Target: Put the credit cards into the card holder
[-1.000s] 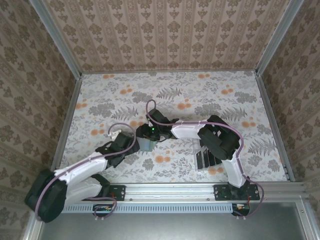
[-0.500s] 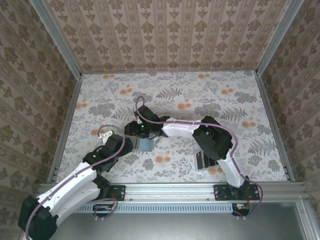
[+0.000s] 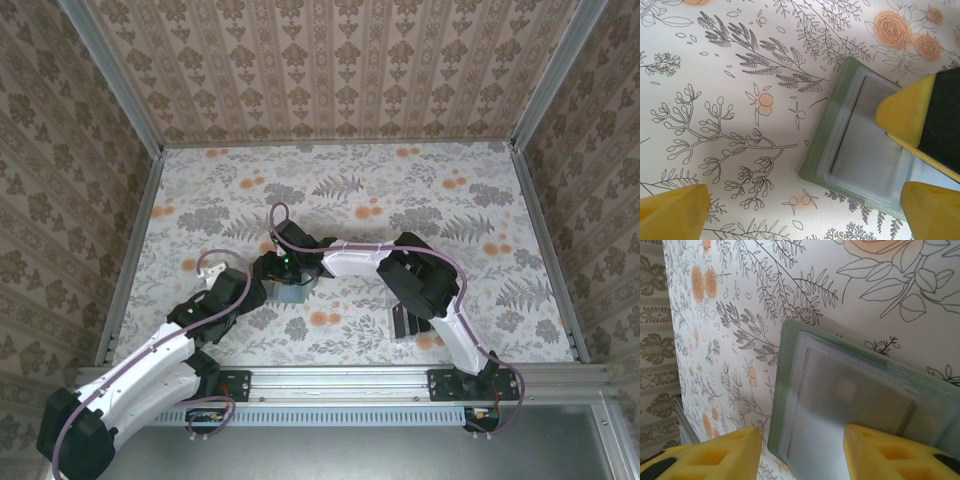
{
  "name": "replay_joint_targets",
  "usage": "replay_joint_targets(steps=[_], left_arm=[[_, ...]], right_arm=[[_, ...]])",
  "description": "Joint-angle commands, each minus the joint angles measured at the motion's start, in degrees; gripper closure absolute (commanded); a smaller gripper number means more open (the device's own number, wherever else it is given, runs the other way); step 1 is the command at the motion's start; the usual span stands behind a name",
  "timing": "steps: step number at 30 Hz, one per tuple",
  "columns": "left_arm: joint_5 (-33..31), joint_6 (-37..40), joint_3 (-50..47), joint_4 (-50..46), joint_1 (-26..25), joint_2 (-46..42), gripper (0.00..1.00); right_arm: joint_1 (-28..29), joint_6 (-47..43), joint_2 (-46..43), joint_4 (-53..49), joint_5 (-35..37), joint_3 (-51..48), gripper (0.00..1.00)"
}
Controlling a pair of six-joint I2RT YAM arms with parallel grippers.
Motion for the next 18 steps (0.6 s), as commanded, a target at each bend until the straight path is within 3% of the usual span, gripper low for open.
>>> replay_joint_targets(steps=[1, 18], left_arm=[[-0.35, 0.25, 1.9, -0.67, 0.54, 0.15, 0.0], [1.22, 0.39, 2.51, -0.07, 0.29, 1.33, 0.0]], right_arm=[[0.27, -4.71, -1.28, -6.5, -0.06, -3.31, 0.5], [-3.52, -14.76, -7.74, -16.74, 3.11, -10.71, 0.5]])
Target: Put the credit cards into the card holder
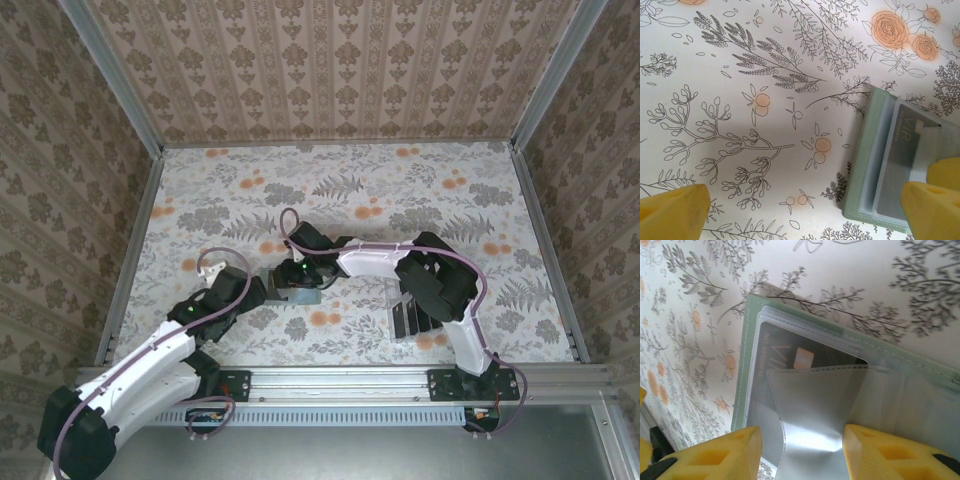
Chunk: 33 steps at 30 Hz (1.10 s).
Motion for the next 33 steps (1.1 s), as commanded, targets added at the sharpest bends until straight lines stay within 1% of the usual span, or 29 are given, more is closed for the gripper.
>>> replay_joint_targets(steps=[1, 8, 14, 20, 25, 29, 33], left_arm=[[0.63, 0.16, 1.6, 0.25, -0.13, 0.6, 0.0], [0.94, -0.34, 1.55, 1.68, -1.14, 2.22, 0.01], [0.84, -0.42, 1.69, 2.02, -1.63, 2.42, 0.0], [1.28, -0.33, 1.33, 2.3, -1.81, 2.41, 0.0], [1.47, -0.11, 0.92, 2.74, -1.81, 2.58, 0.0], [1.55, 0.38, 0.63, 3.76, -1.8, 3.71, 0.0], [1.79, 1.32, 0.94, 4.48, -1.79, 5.56, 0.0]], right_arm=[[-1.14, -2.23, -0.58, -7.88, 2.56, -2.56, 0.5], [-1.07, 1.28, -0.99, -4.46, -0.32, 1.07, 0.5], [0.12, 5.07, 2.53, -1.38, -2.33, 5.8, 0.51], [0.8, 7.65, 5.04, 0.71, -3.62, 8.42, 0.51], [0.65, 7.26, 1.03, 1.5, -2.87, 6.87, 0.51], [0.19, 7.45, -4.33, 3.19, -1.77, 3.21, 0.5], [-0.88, 6.8, -10.38, 2.49, 0.31, -1.3, 0.5]])
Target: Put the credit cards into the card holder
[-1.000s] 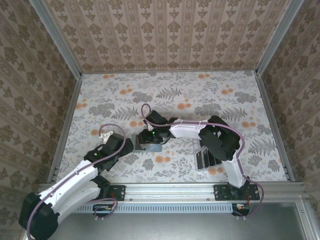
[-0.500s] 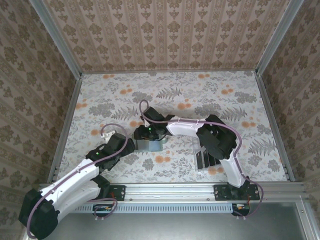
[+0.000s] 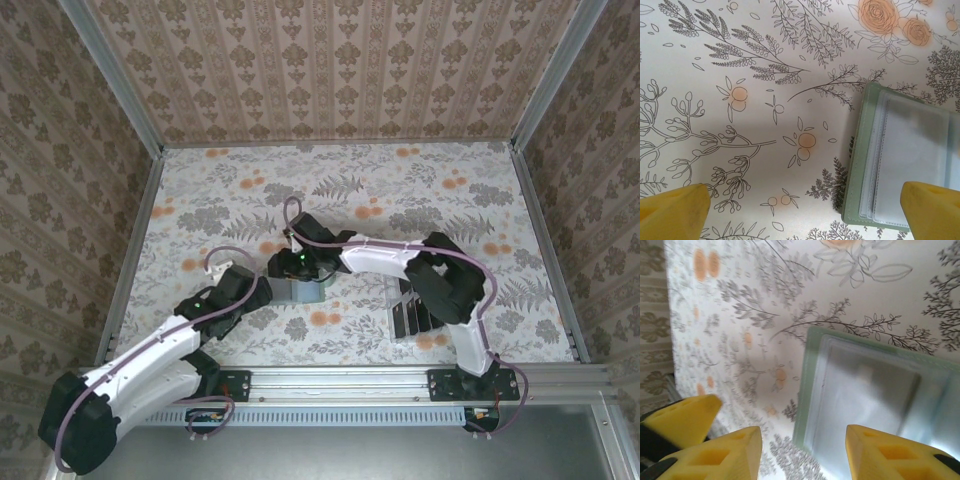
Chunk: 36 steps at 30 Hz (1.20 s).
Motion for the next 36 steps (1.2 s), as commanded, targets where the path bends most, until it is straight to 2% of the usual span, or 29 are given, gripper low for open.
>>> replay_joint_targets(steps=[1, 6, 11, 19, 21, 26, 31, 36], left_arm=[[0.55, 1.79, 1.06, 1.29, -0.26, 1.58, 0.0], [1.17, 4.45, 2.96, 1.94, -0.3, 5.69, 0.0], [1.87, 7.31, 5.64, 2.86, -0.37, 10.6, 0.0], [1.97, 10.06, 9.78, 2.45, -0.46, 16.85, 0.0], [1.66, 10.46, 10.37, 2.47, -0.56, 17.49, 0.0], [1.0, 11.37, 11.69, 1.8, -0.56, 18.47, 0.0], [0.87, 11.5, 12.48, 1.46, -0.56, 19.42, 0.0], [0.95, 11.11, 12.76, 1.36, -0.88, 19.73, 0.0]], right_arm=[[-1.1, -0.35, -7.88, -0.41, 2.55, -3.41, 0.5], [-3.26, -5.35, -17.86, -11.65, 11.4, -8.69, 0.51], [-4.17, -10.06, -28.59, -28.08, 25.17, -12.55, 0.51], [-2.93, -7.78, -42.74, -44.58, 34.72, -19.92, 0.55], [-1.8, -6.44, -45.24, -48.17, 35.82, -21.66, 0.59], [1.4, -3.15, -47.34, -53.55, 36.88, -24.1, 0.7], [4.24, -1.42, -43.93, -56.12, 38.81, -23.42, 0.7], [5.41, -1.66, -36.8, -57.88, 40.95, -21.59, 0.7]])
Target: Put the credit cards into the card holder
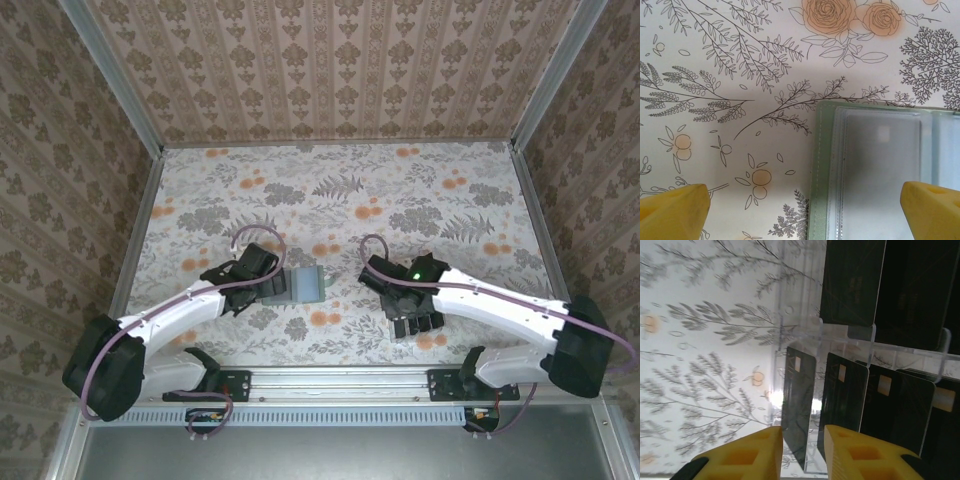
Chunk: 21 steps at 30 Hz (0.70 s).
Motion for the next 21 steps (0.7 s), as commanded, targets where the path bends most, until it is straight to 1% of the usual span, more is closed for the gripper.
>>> replay_joint_targets(steps=[1, 5, 21], left_arm=[[-0.55, 0.96, 1.64, -1.25, -0.52, 0.26, 0.0], [-0.63, 0.7, 1.63, -1.25, -0.76, 0.35, 0.0], [-0.89, 0.78, 1.29, -0.64, -0.94, 1.12, 0.0]], right_arm=[[0.6, 1.02, 4.22, -4.2, 3.58, 1.96, 0.7], [0.66, 0.78, 8.08, -2.72, 3.55, 1.38, 0.69], [0.6, 0.72, 12.58, 2.87, 0.42, -1.48, 0.7]])
